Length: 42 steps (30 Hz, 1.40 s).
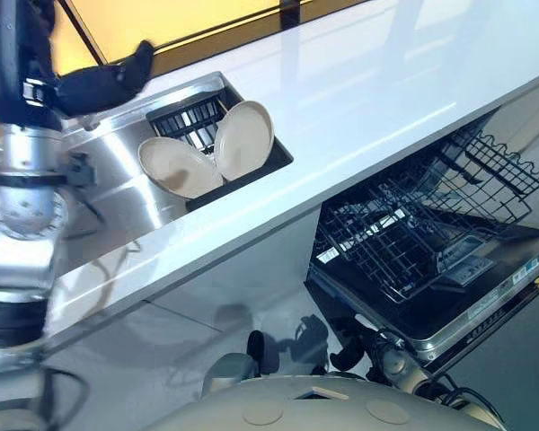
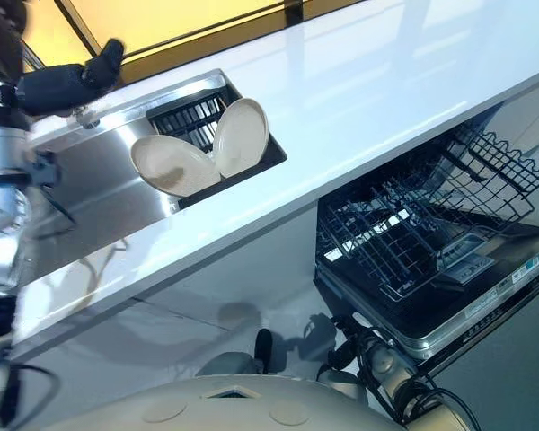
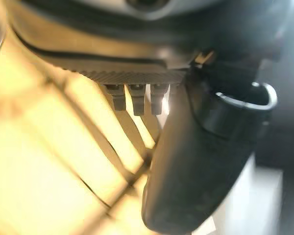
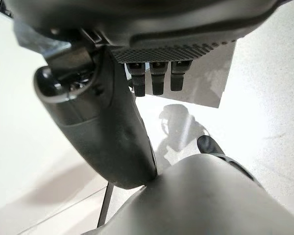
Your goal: Pick up plates and place into dishwasher.
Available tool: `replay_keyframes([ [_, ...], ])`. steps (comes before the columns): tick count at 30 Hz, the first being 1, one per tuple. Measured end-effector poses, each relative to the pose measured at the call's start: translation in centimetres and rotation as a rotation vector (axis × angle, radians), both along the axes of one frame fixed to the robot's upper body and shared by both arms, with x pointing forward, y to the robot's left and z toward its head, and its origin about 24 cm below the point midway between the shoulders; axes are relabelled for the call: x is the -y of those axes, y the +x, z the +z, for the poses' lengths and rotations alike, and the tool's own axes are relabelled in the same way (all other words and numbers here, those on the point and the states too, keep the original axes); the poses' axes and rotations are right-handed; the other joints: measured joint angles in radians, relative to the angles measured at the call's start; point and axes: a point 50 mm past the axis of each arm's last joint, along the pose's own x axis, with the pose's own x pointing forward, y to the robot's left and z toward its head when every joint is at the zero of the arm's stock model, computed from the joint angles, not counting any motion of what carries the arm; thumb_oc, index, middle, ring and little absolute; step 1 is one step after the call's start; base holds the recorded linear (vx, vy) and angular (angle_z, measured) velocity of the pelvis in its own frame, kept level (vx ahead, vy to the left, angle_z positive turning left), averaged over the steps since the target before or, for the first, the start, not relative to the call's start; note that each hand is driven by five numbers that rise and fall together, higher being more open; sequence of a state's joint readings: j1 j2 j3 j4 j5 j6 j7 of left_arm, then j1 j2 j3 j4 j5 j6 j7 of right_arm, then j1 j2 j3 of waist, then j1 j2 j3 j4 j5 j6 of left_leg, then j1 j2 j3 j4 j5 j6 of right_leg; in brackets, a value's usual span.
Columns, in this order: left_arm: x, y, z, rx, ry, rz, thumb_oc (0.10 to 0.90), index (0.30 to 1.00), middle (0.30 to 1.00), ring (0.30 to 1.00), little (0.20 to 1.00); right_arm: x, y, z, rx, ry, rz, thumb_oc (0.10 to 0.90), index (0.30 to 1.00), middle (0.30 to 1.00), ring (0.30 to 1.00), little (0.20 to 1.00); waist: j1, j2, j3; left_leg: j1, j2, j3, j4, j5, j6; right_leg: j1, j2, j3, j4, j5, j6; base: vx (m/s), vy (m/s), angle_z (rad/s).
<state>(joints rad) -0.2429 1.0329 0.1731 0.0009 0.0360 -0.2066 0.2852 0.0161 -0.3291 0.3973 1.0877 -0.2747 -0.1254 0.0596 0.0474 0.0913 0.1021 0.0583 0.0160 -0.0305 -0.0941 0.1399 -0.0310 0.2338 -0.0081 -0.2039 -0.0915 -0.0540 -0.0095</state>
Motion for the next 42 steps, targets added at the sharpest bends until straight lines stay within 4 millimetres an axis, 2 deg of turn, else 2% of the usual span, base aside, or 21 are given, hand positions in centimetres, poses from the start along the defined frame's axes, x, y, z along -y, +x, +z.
replay_keyframes([
  [2, -2.0, 0.0, 0.4, -0.033, 0.127, 0.122, 0.8, 0.9, 0.9, 0.9, 0.9, 0.3, -0.6, -0.1, -0.02, 0.002, -0.007, 0.8, 0.9, 0.9, 0.9, 0.9, 0.002, 0.001, -0.019, 0.0, -0.003, 0.001, 0.0, -0.001, 0.001, 0.0, -0.003, 0.001, 0.0, 0.0, 0.0, 0.02, 0.067, -0.02],
  [5, -2.8, -0.2, 0.7, -0.082, 0.324, 0.204, 0.8, 0.9, 0.9, 0.9, 0.9, 0.3, -0.9, -0.1, -0.03, 0.005, -0.006, 0.8, 0.9, 0.9, 0.9, 0.9, 0.004, -0.012, -0.027, -0.001, -0.004, -0.001, -0.001, 0.002, 0.005, 0.0, -0.004, 0.0, 0.0, 0.0, 0.0, 0.01, 0.061, 0.03],
  [9, -2.4, 0.0, 0.4, -0.204, 0.667, 0.226, 0.8, 0.9, 0.9, 0.9, 0.9, 0.5, -1.0, -0.1, -0.045, 0.013, 0.004, 0.8, 0.9, 0.9, 0.9, 0.9, 0.002, -0.029, -0.036, -0.001, -0.007, 0.0, -0.001, 0.0, 0.003, 0.002, -0.006, -0.001, 0.0, 0.0, 0.001, 0.01, 0.051, 0.03],
  [13, -1.5, 0.4, -1.2, -0.314, 0.821, 0.173, 0.8, 0.9, 0.9, 0.9, 0.9, 0.6, -0.9, 0.0, -0.048, 0.019, 0.011, 0.8, 0.9, 0.9, 0.9, 0.9, 0.0, -0.028, -0.037, -0.001, -0.008, 0.002, -0.001, 0.001, 0.004, 0.001, -0.007, 0.0, 0.001, 0.001, 0.003, 0.0, 0.034, -0.01],
  [22, -0.6, 0.9, -5.3, -0.581, 0.953, 0.076, 0.8, 0.9, 0.9, 0.9, 0.9, 0.8, -0.8, 0.2, -0.045, 0.023, 0.021, 0.8, 0.9, 0.9, 0.9, 0.9, -0.017, -0.028, -0.037, -0.001, -0.018, 0.003, -0.001, 0.007, 0.014, 0.001, -0.013, -0.001, 0.003, -0.001, 0.006, 0.0, 0.003, 0.0],
  [32, -0.4, 0.9, -6.7, -0.643, 0.986, 0.049, 0.8, 0.9, 0.9, 0.9, 0.9, 1.2, -0.7, 0.3, -0.046, 0.015, 0.023, 0.8, 0.9, 0.9, 0.9, 0.9, -0.026, -0.027, -0.037, 0.002, -0.017, 0.005, -0.001, 0.007, 0.014, 0.002, -0.012, 0.001, 0.004, -0.001, 0.006, 0.0, 0.0, 0.0],
  [42, -0.2, 1.0, -9.3, -0.744, 1.025, 0.022, 0.8, 0.9, 0.9, 0.9, 0.9, 1.2, -0.8, 0.3, -0.044, 0.016, 0.018, 0.8, 0.9, 0.9, 0.9, 0.9, -0.038, -0.027, -0.038, 0.003, -0.017, 0.007, -0.001, 0.007, 0.014, 0.001, -0.012, 0.004, 0.005, -0.001, 0.006, 0.0, 0.0, 0.0],
])
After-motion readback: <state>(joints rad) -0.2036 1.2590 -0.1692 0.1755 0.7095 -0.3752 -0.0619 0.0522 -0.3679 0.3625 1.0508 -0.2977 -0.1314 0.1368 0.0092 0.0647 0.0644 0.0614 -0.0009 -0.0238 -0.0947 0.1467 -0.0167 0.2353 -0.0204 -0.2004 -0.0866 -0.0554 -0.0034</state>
